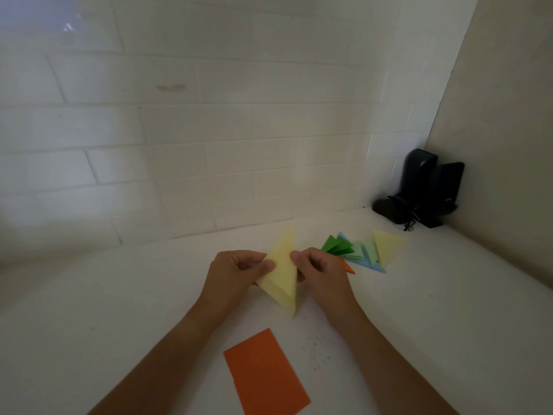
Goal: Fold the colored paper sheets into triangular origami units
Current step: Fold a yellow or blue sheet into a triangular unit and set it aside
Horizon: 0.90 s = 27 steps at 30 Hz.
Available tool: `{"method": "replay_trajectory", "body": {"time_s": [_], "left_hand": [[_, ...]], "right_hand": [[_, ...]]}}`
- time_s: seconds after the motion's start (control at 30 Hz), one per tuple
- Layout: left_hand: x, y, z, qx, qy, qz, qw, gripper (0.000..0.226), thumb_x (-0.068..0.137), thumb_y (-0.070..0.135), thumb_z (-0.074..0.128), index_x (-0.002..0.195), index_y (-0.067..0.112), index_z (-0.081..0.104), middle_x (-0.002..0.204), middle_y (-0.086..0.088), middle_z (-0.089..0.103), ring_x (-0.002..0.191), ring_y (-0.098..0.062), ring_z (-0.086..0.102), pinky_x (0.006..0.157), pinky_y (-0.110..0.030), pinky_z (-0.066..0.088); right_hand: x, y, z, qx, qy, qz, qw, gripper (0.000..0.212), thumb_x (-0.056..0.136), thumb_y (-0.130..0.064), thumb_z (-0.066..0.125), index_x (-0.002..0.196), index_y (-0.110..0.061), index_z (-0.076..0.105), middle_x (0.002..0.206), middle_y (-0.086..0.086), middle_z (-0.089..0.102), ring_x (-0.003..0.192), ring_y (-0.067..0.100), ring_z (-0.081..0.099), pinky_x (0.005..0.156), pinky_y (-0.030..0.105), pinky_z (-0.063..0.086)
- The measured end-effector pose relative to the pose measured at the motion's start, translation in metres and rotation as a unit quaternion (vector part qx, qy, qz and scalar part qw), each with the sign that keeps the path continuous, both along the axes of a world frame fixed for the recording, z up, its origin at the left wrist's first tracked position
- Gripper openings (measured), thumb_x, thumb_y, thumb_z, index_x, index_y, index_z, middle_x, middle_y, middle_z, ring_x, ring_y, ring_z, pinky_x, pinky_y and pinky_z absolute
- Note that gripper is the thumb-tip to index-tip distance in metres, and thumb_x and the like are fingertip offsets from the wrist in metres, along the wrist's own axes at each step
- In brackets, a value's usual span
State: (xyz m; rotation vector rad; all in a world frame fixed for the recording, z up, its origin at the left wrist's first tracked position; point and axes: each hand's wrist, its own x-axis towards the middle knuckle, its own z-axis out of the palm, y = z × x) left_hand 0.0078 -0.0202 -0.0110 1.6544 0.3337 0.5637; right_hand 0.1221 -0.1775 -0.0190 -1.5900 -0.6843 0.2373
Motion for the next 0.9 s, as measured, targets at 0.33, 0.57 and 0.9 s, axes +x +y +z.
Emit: {"method": "replay_trajectory", "body": {"time_s": [0.33, 0.57, 0.9], "left_hand": [[0.0006, -0.0005, 0.0021, -0.039, -0.014, 0.025, 0.999, 0.015, 0.088, 0.013, 0.079, 0.102, 0.007, 0.081, 0.092, -0.009, 0.081, 0.089, -0.025, 0.078, 0.076, -0.029, 0.063], [-0.0009, 0.0004, 0.004, -0.041, -0.039, 0.036, 0.998, 0.013, 0.09, 0.011, 0.076, 0.102, 0.007, 0.081, 0.092, -0.008, 0.081, 0.089, -0.023, 0.078, 0.075, -0.025, 0.062], [0.0012, 0.0041, 0.0016, -0.058, -0.039, 0.079, 0.994, 0.014, 0.09, 0.014, 0.078, 0.101, 0.008, 0.081, 0.093, -0.006, 0.081, 0.092, -0.023, 0.077, 0.08, -0.032, 0.063]], "right_hand": [[0.0021, 0.0006, -0.0047, -0.032, -0.029, 0.037, 0.998, 0.034, 0.1, -0.032, 0.065, 0.076, -0.007, 0.064, 0.067, -0.002, 0.062, 0.066, 0.011, 0.057, 0.064, 0.029, 0.046], [-0.0003, -0.0002, -0.0029, -0.044, -0.038, 0.065, 0.996, 0.039, 0.1, -0.031, 0.065, 0.073, -0.004, 0.059, 0.062, -0.004, 0.054, 0.061, 0.01, 0.05, 0.06, 0.026, 0.041], [0.0001, 0.0006, -0.0041, -0.05, -0.038, 0.075, 0.995, 0.037, 0.1, -0.034, 0.066, 0.072, -0.01, 0.062, 0.065, 0.01, 0.059, 0.064, 0.016, 0.054, 0.063, 0.035, 0.043]]}}
